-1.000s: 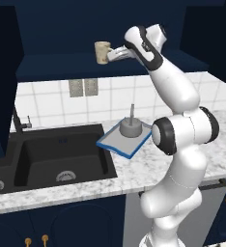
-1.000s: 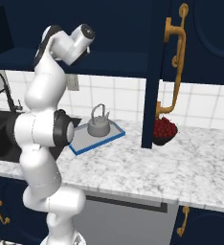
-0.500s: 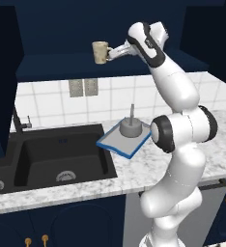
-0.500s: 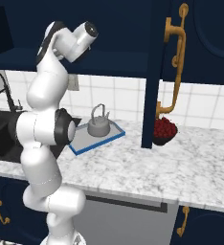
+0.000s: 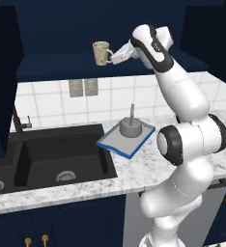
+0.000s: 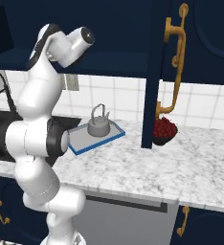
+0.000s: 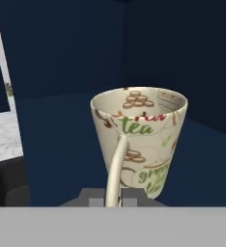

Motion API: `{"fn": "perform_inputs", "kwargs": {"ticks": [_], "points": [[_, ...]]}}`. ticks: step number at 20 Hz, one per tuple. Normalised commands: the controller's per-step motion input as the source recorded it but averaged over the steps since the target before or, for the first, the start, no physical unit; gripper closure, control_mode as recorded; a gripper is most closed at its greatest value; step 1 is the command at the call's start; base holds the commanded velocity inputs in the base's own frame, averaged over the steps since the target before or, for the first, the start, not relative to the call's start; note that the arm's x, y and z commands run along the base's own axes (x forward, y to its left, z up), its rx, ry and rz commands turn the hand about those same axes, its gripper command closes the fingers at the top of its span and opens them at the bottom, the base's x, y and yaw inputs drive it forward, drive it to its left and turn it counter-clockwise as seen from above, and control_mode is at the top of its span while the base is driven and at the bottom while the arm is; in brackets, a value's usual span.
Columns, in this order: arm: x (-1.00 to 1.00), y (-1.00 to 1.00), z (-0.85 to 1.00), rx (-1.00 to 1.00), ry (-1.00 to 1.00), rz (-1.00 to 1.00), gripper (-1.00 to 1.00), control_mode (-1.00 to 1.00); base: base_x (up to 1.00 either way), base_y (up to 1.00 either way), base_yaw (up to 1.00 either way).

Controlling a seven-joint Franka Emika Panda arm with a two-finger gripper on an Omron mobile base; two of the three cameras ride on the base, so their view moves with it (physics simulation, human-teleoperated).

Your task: Pick the kettle from the counter and place it on the tray. Then pick the mug from the cabinet and place it on the tray. Then close the cabinet doors.

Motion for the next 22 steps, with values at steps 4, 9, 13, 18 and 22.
{"fn": "perform_inputs", "kwargs": {"ticks": [4,9,13,18,22], "points": [[-0.32,0.00,0.00,0.00,0.00,0.00,1.00,-1.00,0.00,0.00,0.00],[-0.68,-0.07,0.12,0.00,0.01,0.00,1.00,-1.00,0.00,0.00,0.00],[-0.97,-0.33,0.26,0.00,0.00,0.10,1.00,-1.00,0.00,0.00,0.00],[-0.62,-0.33,-0.24,0.00,0.03,0.16,1.00,-1.00,0.00,0.00,0.00],[-0.17,-0.51,-0.74,0.05,0.08,0.02,1.00,-1.00,0.00,0.00,0.00]]}}
